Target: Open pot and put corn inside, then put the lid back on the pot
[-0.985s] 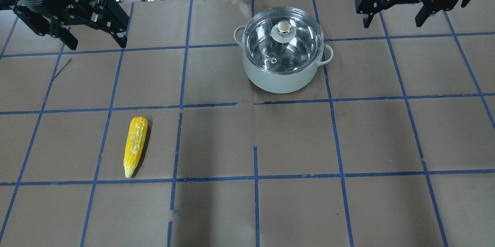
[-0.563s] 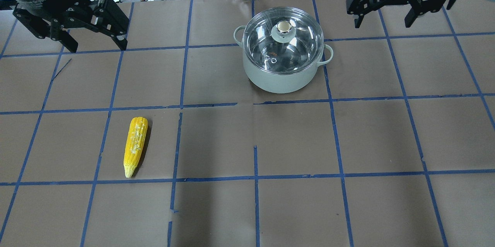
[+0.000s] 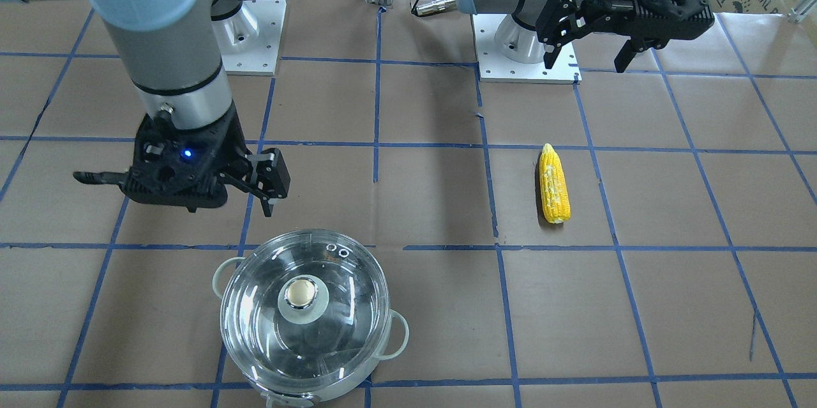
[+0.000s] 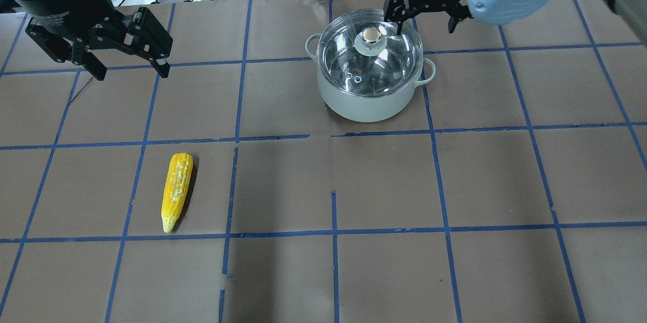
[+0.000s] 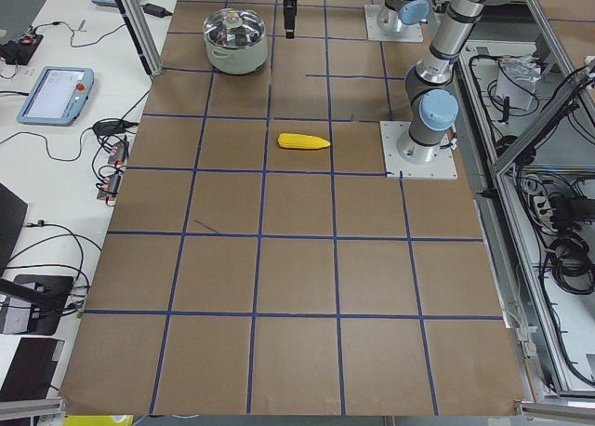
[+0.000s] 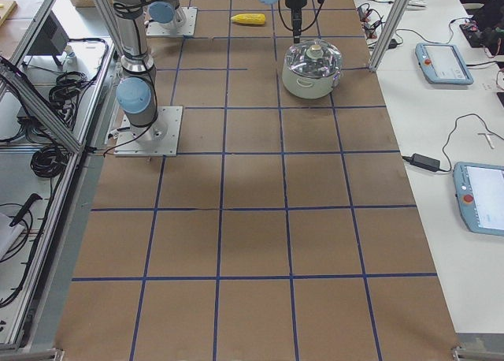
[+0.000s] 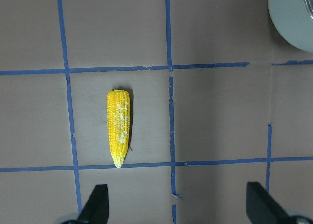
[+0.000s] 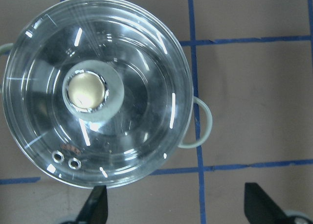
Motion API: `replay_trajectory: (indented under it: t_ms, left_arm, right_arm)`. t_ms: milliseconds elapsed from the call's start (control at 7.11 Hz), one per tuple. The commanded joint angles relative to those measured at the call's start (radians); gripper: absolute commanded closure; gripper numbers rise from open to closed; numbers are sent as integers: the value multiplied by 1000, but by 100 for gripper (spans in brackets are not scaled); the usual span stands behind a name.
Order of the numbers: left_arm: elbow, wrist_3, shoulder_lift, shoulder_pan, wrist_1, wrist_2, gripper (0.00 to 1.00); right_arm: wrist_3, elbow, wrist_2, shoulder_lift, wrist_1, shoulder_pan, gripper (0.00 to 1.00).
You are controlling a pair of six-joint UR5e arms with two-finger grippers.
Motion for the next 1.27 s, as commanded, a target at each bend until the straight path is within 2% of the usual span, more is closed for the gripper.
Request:
replay_trajectory:
  t_ms: [0,141,281,563,1126]
  left_arm:
    - [-3,3,1,0,1,-3,0]
    - [-26,3,-10,0,-8,2,0]
    - [-26,3,4,6,-2,5,0]
    - [-66,1,-33,11,-1,0,0]
    - [-84,4,-7,11,6,0,0]
  right_arm:
    - [-1,-73,5,126,-83,70,3]
    - [-3,-136,3,157,-36,87,3]
    - [-15,-158,-1,177,-15,84,3]
    - [-17,-186,-6,233,-42,79,4]
    - [-40,-191,-6,260,-57,79,8]
